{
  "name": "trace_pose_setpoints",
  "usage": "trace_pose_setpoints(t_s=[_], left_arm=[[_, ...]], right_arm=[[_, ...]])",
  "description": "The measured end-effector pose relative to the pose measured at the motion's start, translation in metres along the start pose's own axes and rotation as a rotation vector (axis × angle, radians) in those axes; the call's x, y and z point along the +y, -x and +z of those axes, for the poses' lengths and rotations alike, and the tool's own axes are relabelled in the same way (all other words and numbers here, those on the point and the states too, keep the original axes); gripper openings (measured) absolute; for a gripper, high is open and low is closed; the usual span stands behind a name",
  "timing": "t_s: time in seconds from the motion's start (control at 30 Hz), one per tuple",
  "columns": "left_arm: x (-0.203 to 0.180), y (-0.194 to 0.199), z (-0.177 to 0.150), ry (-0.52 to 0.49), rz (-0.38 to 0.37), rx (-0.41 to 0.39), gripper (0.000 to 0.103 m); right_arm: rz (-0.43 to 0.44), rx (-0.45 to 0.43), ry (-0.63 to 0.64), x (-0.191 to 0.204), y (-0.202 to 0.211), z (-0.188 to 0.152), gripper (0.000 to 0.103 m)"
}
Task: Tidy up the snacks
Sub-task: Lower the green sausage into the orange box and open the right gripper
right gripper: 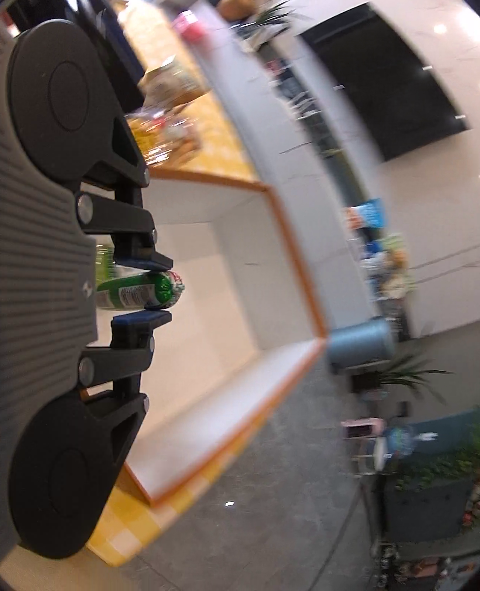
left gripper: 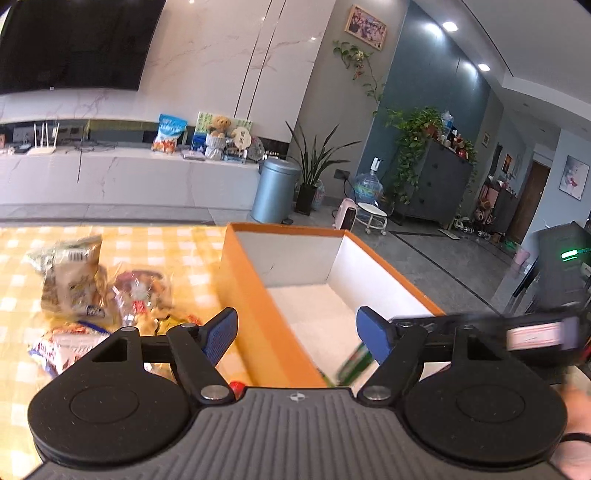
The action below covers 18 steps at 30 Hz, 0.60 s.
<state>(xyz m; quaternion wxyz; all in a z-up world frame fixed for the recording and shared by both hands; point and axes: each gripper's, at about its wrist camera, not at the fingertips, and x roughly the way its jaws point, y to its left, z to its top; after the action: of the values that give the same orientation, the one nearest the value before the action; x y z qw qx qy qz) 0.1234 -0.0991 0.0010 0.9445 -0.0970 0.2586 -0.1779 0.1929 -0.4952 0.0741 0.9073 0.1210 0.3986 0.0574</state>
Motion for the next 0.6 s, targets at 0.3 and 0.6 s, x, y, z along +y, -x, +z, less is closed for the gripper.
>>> trace_pose_setpoints(t_s=[0.3, 0.6], left_arm=[[0.023, 0.000, -0.007, 0.070, -0.057, 0.039, 0.086], [0.028, 0.005, -0.006, 0.066, -0.032, 0.053, 0.086]], right_arm=[[-0.090, 0.059, 0.105, 0.015, -0.017, -0.014, 0.021], [-0.108, 0.007, 0.104, 0.020, -0.010, -0.015, 0.042]])
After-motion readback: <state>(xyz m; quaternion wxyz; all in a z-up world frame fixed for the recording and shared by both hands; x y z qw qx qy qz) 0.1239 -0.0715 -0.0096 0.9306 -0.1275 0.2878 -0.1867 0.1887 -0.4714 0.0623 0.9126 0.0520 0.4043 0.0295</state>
